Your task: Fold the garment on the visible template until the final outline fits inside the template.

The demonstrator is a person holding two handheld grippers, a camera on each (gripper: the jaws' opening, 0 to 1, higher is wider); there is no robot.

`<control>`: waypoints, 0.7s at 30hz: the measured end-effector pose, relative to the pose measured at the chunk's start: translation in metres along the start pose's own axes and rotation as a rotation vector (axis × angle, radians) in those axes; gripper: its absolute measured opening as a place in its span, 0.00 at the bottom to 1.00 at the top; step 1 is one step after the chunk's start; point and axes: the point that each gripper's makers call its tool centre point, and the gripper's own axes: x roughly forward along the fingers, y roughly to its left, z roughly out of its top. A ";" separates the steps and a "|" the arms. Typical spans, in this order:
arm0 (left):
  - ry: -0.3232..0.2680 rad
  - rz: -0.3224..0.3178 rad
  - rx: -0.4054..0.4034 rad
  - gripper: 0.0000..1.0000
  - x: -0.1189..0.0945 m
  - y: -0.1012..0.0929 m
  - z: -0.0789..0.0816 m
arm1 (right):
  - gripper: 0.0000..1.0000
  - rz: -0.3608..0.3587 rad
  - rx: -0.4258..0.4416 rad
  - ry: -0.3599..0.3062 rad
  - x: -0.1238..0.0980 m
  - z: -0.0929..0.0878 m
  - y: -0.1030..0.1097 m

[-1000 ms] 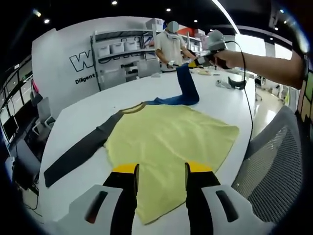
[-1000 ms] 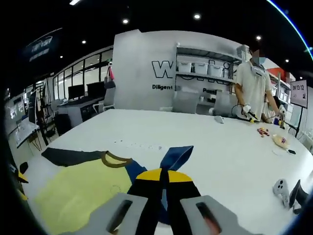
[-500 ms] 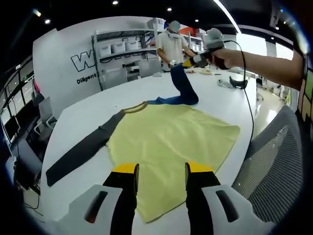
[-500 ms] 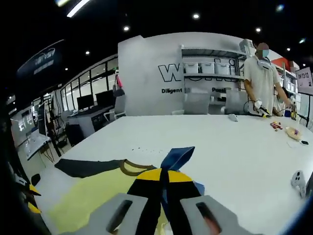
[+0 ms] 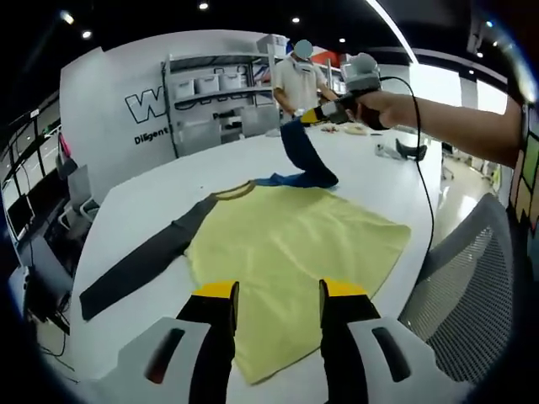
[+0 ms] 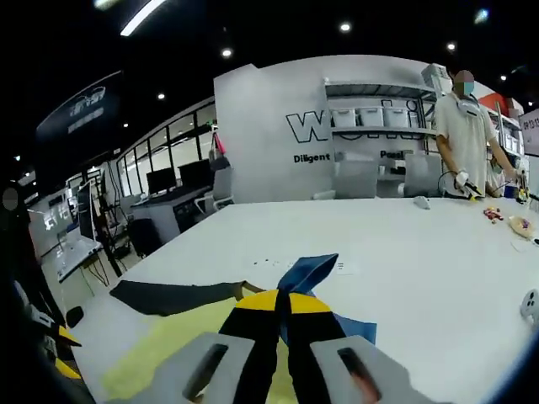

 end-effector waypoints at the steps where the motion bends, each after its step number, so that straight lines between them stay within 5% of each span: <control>1: -0.001 0.000 0.001 0.36 0.000 0.000 0.000 | 0.00 0.007 0.001 -0.004 0.002 0.001 0.005; 11: 0.015 0.004 -0.005 0.37 -0.001 0.004 -0.006 | 0.00 0.132 -0.072 0.016 0.035 0.002 0.067; 21: 0.014 0.015 -0.026 0.36 -0.005 0.008 -0.008 | 0.00 0.207 -0.073 0.056 0.064 -0.021 0.111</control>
